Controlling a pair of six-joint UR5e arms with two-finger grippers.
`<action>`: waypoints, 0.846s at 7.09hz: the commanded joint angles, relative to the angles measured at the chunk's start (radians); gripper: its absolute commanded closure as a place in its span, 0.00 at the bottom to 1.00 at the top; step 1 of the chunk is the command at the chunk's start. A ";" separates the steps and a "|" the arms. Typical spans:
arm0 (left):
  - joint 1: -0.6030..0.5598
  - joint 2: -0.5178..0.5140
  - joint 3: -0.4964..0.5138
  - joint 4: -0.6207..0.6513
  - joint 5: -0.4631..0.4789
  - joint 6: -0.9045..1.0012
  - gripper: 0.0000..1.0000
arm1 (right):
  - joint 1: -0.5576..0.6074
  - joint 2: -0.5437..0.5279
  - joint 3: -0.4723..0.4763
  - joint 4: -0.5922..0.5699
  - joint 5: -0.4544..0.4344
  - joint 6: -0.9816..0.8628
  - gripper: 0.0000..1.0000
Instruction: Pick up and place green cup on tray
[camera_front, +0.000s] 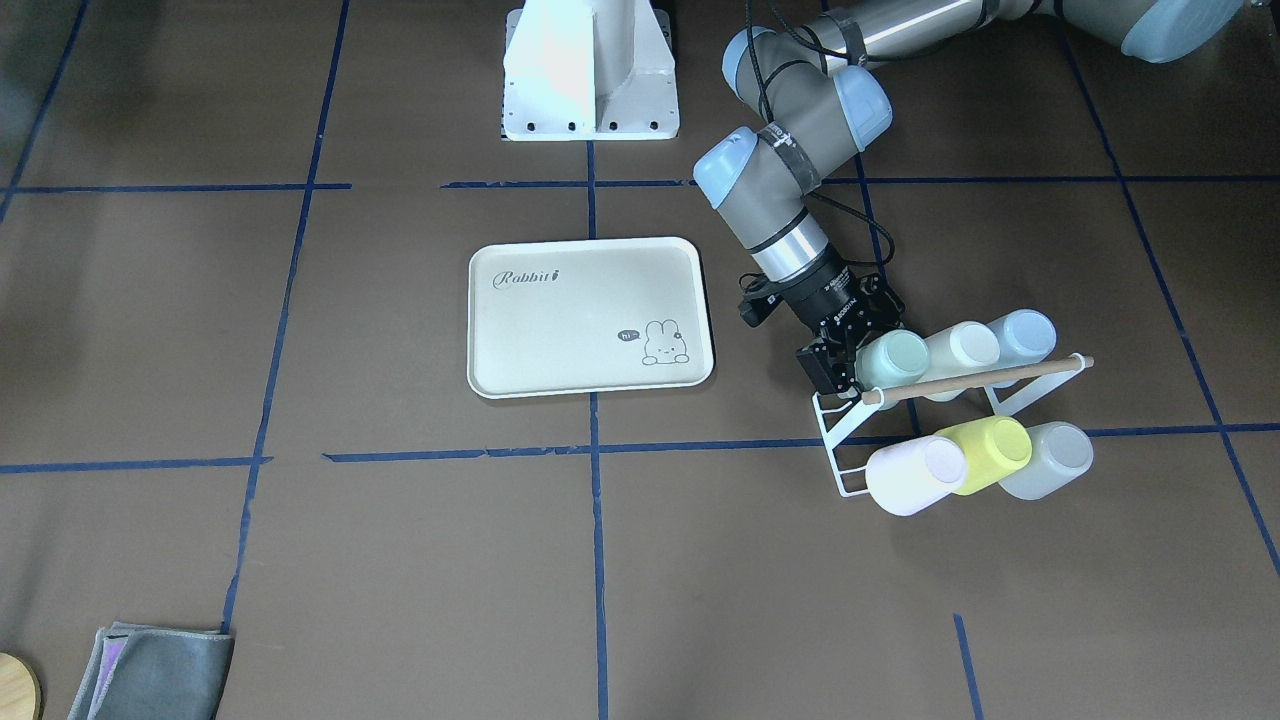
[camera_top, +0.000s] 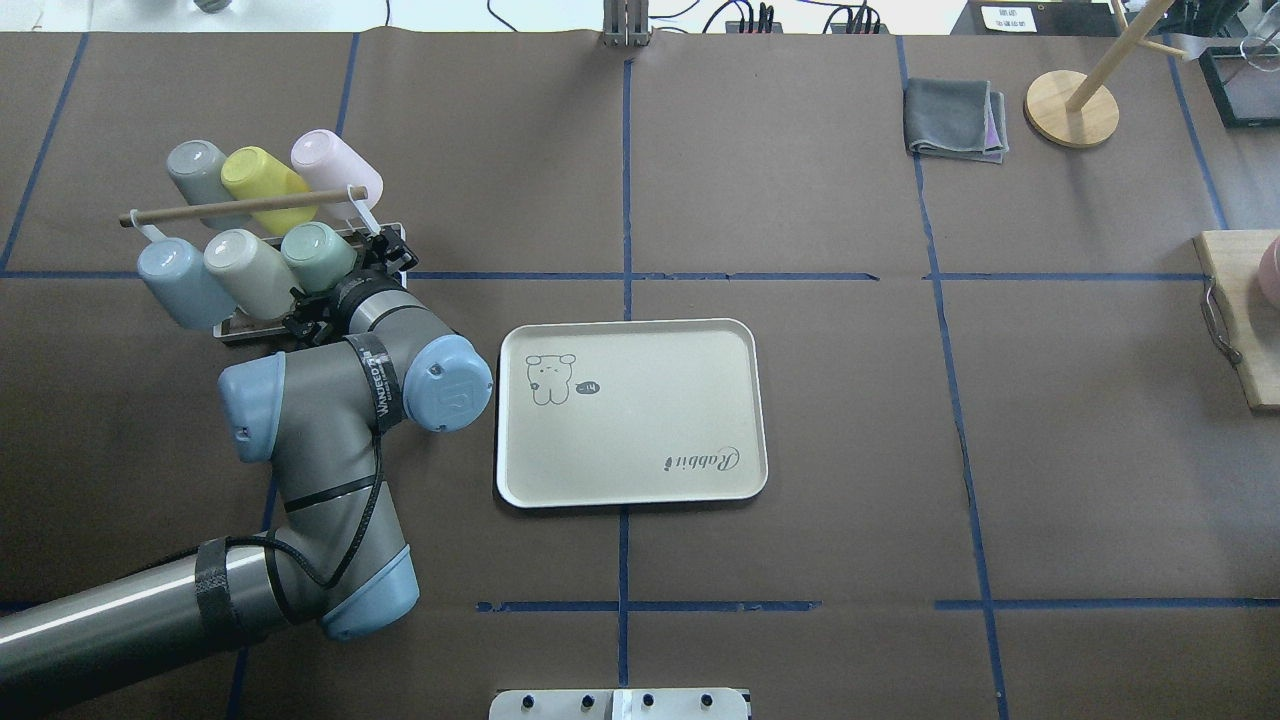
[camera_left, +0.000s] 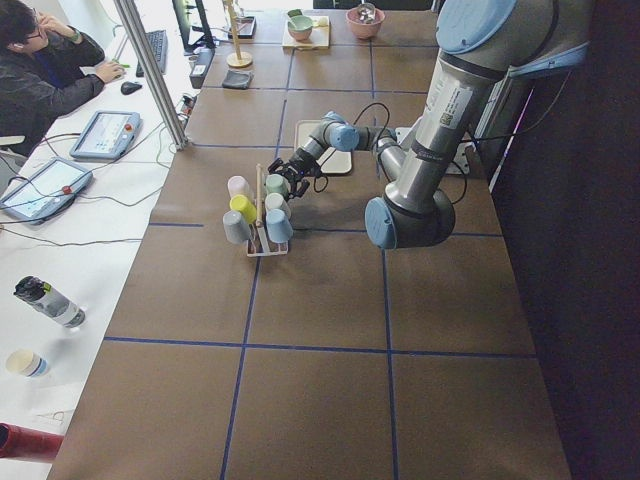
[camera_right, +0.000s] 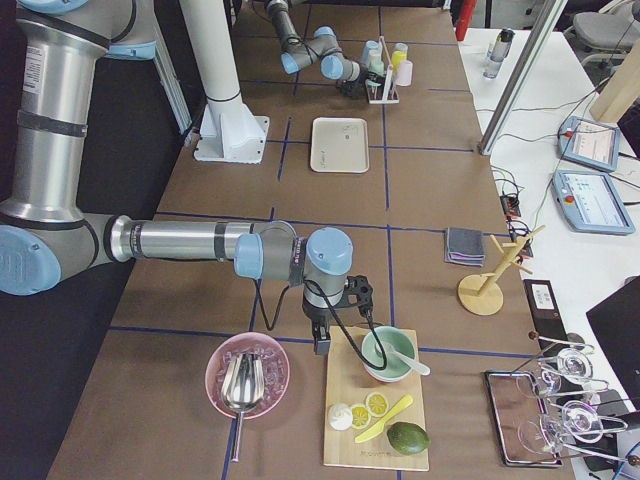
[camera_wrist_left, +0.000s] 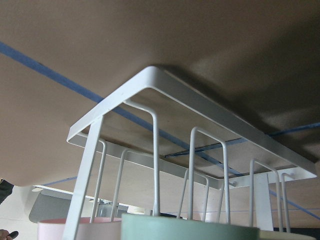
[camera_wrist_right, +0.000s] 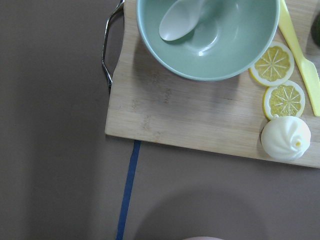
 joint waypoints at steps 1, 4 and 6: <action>0.000 -0.001 -0.005 -0.001 0.001 -0.003 0.32 | 0.000 -0.002 0.000 0.000 0.000 0.000 0.00; -0.003 -0.001 -0.017 -0.001 0.009 0.000 0.41 | 0.000 -0.002 0.000 0.000 0.002 0.000 0.00; -0.011 -0.001 -0.044 0.002 0.009 0.005 0.41 | 0.000 0.000 0.000 0.000 0.002 0.000 0.00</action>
